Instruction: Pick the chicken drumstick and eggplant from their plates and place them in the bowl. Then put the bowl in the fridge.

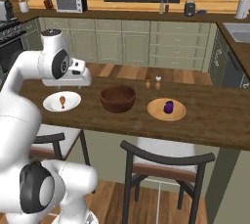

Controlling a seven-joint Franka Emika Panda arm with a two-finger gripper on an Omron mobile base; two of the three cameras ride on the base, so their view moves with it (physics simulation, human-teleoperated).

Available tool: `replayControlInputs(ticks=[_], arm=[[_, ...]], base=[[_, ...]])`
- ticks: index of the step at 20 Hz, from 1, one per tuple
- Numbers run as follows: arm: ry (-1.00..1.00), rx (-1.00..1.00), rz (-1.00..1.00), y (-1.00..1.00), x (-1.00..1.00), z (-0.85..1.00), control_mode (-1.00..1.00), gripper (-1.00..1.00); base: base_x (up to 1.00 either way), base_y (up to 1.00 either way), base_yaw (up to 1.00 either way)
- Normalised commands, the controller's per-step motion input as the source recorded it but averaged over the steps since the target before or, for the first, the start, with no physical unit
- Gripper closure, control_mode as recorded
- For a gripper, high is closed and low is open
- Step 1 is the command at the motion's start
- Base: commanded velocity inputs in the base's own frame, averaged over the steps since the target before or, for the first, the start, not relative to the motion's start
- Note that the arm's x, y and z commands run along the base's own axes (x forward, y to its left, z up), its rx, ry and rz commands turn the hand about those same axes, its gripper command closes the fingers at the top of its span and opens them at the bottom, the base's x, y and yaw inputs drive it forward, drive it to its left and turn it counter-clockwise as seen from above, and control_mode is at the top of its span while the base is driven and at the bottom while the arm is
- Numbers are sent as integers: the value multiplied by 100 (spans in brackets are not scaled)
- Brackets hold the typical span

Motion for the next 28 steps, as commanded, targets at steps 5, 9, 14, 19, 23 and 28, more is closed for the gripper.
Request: replayControlInputs(ticks=[5,9,14,19,23,28], arm=[[-7,-2,27,100,53,-42,-100,-100],[-2,3,16,87,84,-46,-100,-100],[9,2,3,73,78,-54,-100,-100],[11,-1,0,52,64,-37,-100,-100],[12,-9,0,14,34,-4,-100,-100],[11,-10,0,0,35,-15,-100,-100]], base=[[0,0,0],[0,0,0],[0,0,0],[0,0,0],[0,0,0],[0,0,0]])
